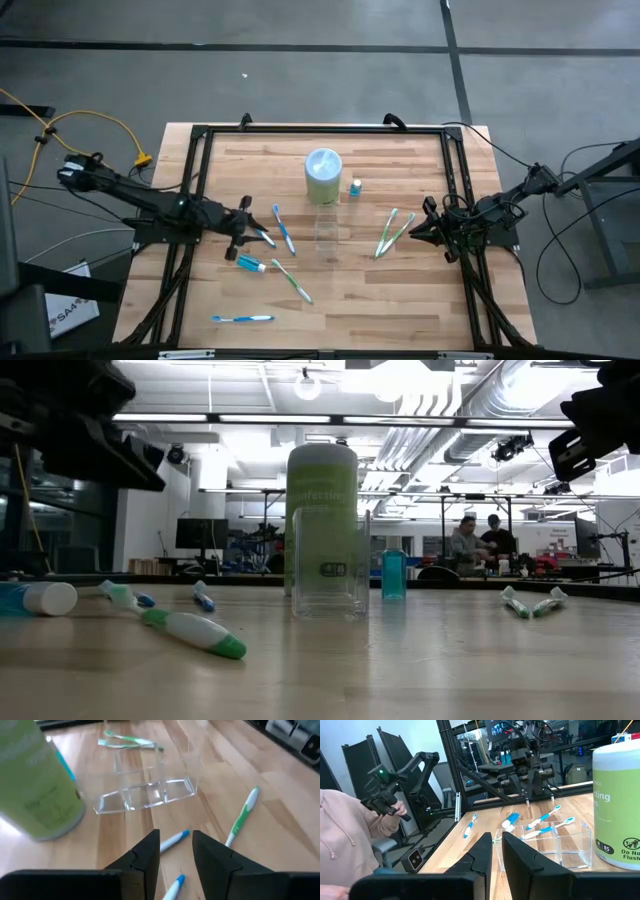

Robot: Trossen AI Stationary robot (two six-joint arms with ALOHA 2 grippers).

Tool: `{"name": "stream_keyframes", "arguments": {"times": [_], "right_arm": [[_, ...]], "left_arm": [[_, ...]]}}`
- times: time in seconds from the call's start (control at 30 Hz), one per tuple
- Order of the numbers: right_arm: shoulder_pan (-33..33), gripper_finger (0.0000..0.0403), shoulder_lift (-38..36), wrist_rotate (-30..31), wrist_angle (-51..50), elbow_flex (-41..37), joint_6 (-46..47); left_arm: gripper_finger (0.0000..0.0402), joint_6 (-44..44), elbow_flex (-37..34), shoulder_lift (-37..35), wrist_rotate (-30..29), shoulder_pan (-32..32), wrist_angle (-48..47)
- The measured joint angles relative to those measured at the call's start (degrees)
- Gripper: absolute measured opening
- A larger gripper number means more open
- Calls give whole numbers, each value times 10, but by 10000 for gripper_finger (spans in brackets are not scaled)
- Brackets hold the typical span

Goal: Pick & Place toothbrushing station
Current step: Put the top left blue toothbrush into the transparent organizer

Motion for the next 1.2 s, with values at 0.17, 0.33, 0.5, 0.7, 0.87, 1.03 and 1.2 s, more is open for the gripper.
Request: {"name": "stream_keyframes", "arguments": {"times": [0.17, 0.33, 0.5, 0.7, 0.87, 1.03, 1.2], "right_arm": [[0, 36, 0, 0, 0, 0, 0], [0, 36, 0, 0, 0, 0, 0], [0, 36, 0, 0, 0, 0, 0], [0, 36, 0, 0, 0, 0, 0], [0, 36, 0, 0, 0, 0, 0], [0, 36, 0, 0, 0, 0, 0], [0, 36, 0, 0, 0, 0, 0]], "left_arm": [[110, 30, 34, -2, -76, -41, -98], [110, 5, 60, -2, -103, -70, -190], [110, -25, 66, -2, -100, -79, -209], [110, -24, 67, 7, -100, -73, -230], [110, -12, 102, 39, -101, -51, -228], [110, -8, 144, 87, -98, -42, -232], [110, -11, 161, 130, -66, -42, -238]]}}
